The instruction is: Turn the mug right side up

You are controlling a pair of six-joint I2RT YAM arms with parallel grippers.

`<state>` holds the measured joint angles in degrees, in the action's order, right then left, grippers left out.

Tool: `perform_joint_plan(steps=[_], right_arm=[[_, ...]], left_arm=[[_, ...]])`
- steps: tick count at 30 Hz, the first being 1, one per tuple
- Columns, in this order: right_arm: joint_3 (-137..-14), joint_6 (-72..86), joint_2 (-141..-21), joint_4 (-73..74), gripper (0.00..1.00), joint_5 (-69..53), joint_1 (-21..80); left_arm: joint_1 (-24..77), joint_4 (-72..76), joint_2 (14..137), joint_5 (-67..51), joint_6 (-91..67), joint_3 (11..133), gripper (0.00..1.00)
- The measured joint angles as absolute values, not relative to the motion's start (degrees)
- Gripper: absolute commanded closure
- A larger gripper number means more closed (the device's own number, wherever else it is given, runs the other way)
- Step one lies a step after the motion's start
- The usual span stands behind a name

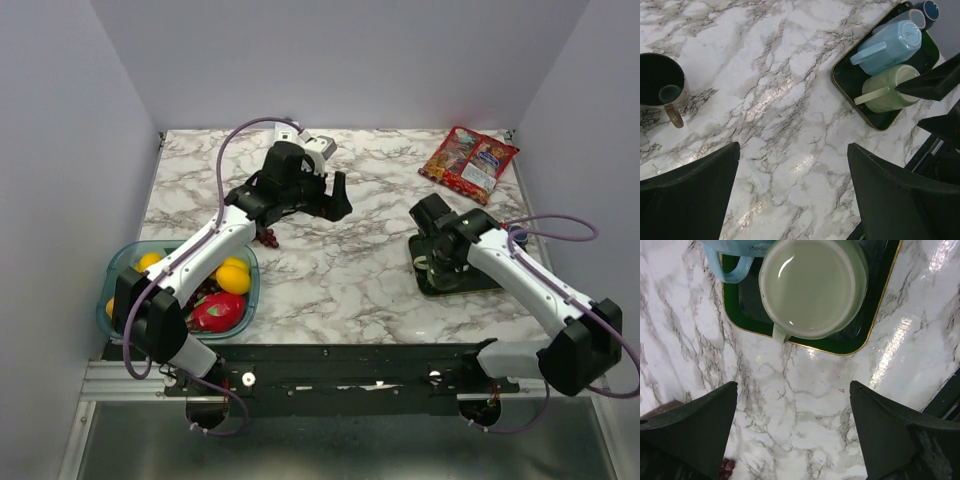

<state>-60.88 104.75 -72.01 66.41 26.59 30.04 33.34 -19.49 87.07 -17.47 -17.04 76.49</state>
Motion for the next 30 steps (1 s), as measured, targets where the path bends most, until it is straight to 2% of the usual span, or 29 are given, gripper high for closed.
perform_joint_plan(steps=[7, 14, 30], right_arm=[[-69.2, 111.0, -85.3, 72.5, 0.1, 26.6, 30.0], [-70.3, 112.3, -92.1, 74.0, 0.16, 26.5, 29.1], [-74.7, 112.5, -100.7, 75.0, 0.2, 26.5, 26.9]], left_arm=[[33.3, -19.3, 76.3, -13.9, -16.7, 71.3, 0.01], [33.3, -17.2, 67.0, -9.5, -15.9, 64.9, 0.01], [33.3, -15.5, 63.9, -5.5, -13.3, 59.9, 0.01]])
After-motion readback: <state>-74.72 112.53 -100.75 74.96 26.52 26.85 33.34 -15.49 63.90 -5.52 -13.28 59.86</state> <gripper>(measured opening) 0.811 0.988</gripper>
